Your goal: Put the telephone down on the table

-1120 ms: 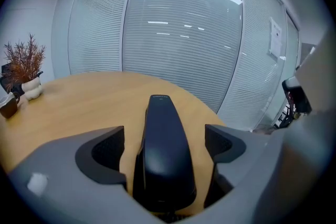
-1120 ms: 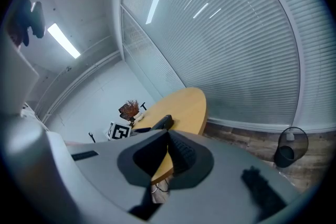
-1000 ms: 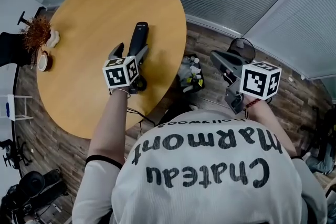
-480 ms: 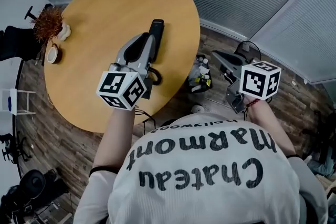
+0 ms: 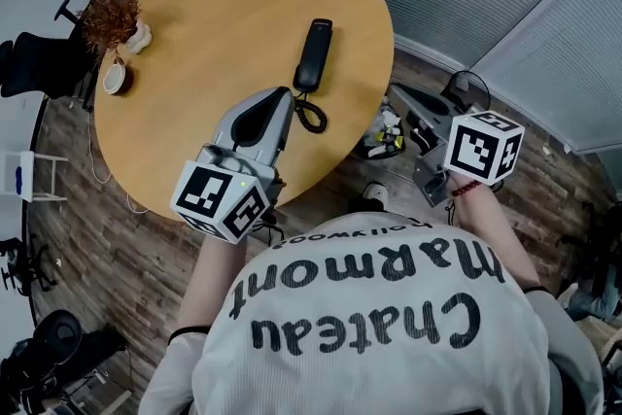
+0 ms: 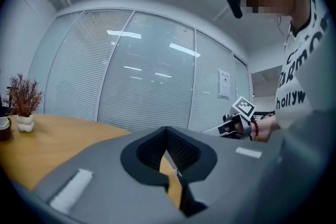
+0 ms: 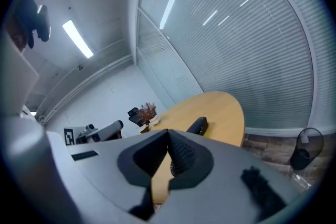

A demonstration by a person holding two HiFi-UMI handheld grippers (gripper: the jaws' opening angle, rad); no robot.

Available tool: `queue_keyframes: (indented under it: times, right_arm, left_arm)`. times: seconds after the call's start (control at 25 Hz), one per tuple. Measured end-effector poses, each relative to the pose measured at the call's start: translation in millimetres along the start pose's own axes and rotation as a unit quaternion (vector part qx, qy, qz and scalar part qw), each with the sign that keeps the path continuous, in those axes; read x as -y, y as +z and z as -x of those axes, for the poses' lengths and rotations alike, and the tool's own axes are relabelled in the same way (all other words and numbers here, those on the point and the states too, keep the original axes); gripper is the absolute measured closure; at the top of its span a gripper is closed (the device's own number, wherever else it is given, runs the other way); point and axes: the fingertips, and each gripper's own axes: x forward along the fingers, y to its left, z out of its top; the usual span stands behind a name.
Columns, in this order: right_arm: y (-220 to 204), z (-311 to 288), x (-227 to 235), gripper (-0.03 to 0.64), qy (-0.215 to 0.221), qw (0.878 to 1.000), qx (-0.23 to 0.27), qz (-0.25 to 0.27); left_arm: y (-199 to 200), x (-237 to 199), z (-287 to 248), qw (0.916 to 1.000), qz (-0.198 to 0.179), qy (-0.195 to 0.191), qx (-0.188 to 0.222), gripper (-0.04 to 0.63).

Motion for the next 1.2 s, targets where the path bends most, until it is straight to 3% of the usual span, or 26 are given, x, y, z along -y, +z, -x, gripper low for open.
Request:
queue_keyframes:
  times: [0.24, 0.64, 1.2]
  right_arm:
    - [-14, 14, -20, 0.602, -0.045, 0.995, -0.011, 0.086]
    - [-43, 34, -49, 0.603, -0.078, 0.992, -0.011, 0.101]
    - [-61, 62, -64, 0.603, -0.116, 0.988, 0.001, 0.105]
  left_arm:
    - [-5, -8, 43, 0.9995, 0.016, 0.025, -0.004, 0.588]
    - [-14, 1, 89, 0.9997, 0.018, 0.012, -0.009, 0.588]
    - [-22, 16, 104, 0.9997, 0.018, -0.015, -0.006, 0.589]
